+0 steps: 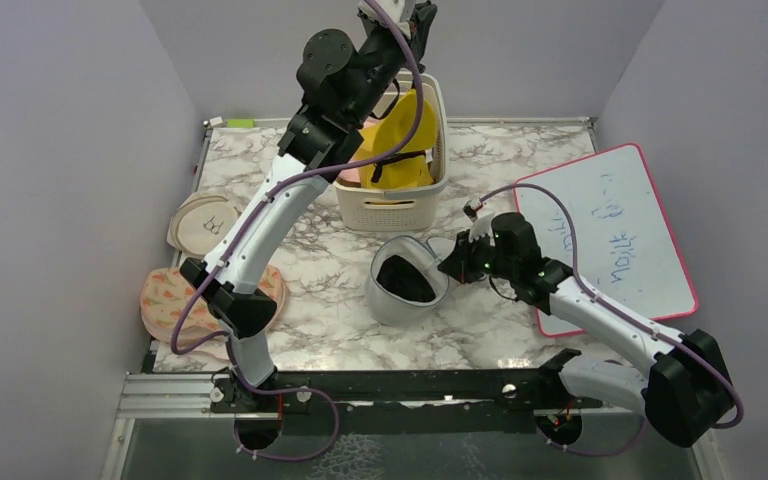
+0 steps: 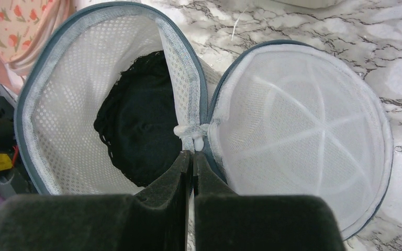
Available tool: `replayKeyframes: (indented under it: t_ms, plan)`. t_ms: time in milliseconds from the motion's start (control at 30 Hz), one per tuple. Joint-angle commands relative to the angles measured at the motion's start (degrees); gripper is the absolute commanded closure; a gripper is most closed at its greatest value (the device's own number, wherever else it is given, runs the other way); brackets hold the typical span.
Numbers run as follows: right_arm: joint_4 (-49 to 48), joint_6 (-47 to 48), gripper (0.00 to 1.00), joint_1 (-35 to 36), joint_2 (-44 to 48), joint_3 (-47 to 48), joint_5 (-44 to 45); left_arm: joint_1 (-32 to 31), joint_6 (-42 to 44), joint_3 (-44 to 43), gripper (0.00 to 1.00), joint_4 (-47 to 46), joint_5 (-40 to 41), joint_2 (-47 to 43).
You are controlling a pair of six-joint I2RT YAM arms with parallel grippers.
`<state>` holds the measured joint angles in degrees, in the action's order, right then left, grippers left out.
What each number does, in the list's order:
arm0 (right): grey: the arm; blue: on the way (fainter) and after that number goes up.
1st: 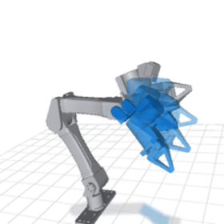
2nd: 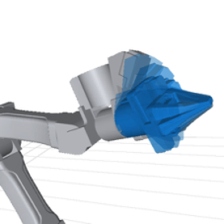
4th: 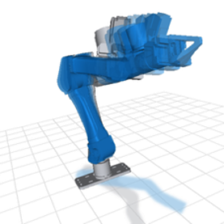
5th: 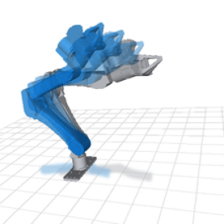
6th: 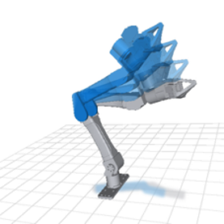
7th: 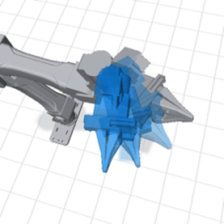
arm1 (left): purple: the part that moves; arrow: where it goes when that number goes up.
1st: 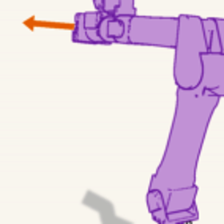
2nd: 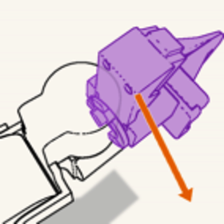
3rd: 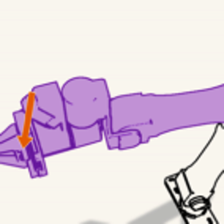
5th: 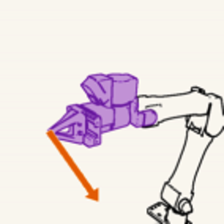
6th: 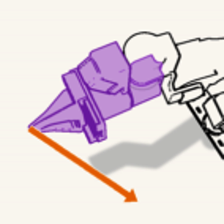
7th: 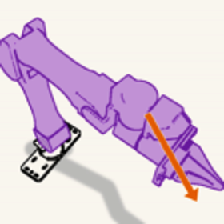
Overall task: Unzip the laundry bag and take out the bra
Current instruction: Place the bra in the bin.
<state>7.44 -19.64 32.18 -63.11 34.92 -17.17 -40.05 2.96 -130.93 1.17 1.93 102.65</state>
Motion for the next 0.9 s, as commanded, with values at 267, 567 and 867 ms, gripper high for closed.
replayKeyframes:
  t_ms: [267, 567, 867]
  plan:
    - [-2.67, -4.76, 0.99, 0.13, 3.35, -0.88, 1.83, 5.11, -9.33, 8.95, 1.0, -0.71, 1.22, 3.79]
    - [1.76, -0.73, 0.99, 0.15, 3.07, 1.03, -0.72, 7.66, -13.1, 15.58, 1.0, 4.25, 3.81, 5.32]
    - [-2.17, -0.65, 0.99, 0.16, 3.54, -0.92, -2.85, 8.85, -12.43, 22.97, 1.0, 6.55, 4.65, 2.12]
